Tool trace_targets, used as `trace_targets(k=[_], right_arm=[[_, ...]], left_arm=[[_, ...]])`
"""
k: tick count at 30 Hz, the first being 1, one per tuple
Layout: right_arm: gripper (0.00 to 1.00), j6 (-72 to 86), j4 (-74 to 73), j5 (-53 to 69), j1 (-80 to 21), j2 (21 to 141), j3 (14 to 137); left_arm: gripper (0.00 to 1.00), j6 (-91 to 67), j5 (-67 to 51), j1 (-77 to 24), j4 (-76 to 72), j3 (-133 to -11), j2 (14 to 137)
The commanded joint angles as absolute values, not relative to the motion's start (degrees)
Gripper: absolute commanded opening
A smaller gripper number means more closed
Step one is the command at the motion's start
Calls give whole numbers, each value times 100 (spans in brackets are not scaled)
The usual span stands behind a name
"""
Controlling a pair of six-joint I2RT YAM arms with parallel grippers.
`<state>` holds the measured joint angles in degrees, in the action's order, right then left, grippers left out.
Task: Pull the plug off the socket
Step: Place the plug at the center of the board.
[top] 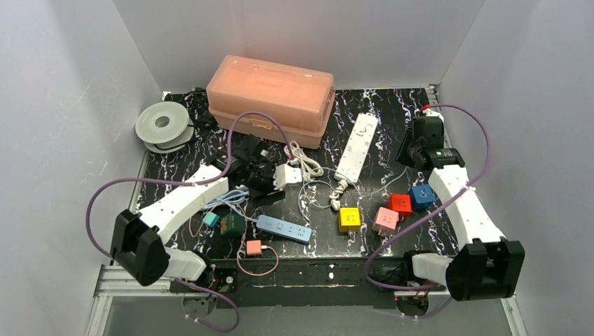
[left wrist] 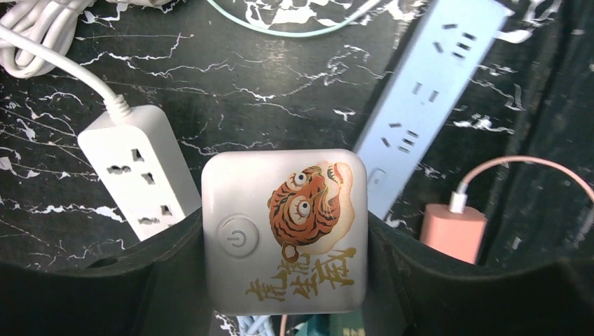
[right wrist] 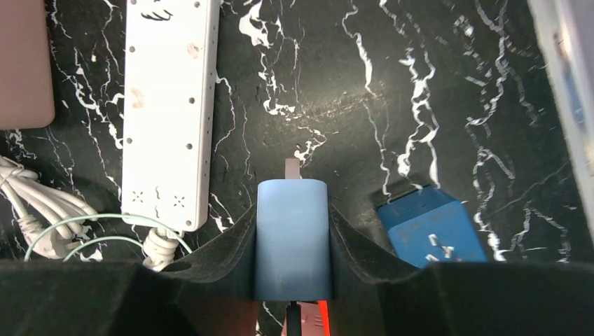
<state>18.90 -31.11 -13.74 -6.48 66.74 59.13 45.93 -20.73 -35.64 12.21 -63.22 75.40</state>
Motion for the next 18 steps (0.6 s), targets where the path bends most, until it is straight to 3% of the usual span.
trace_targets(k=[1,18], right_arm=[[1,2686,-2861,-1293,-554,6947,5958],[1,3445,-2848,-573,-388,9111,6424]], left_arm=[[0,4377,-1425,-3832,1027,-6383,8028],[0,4679,-999,-4025,488,-6047,9522]])
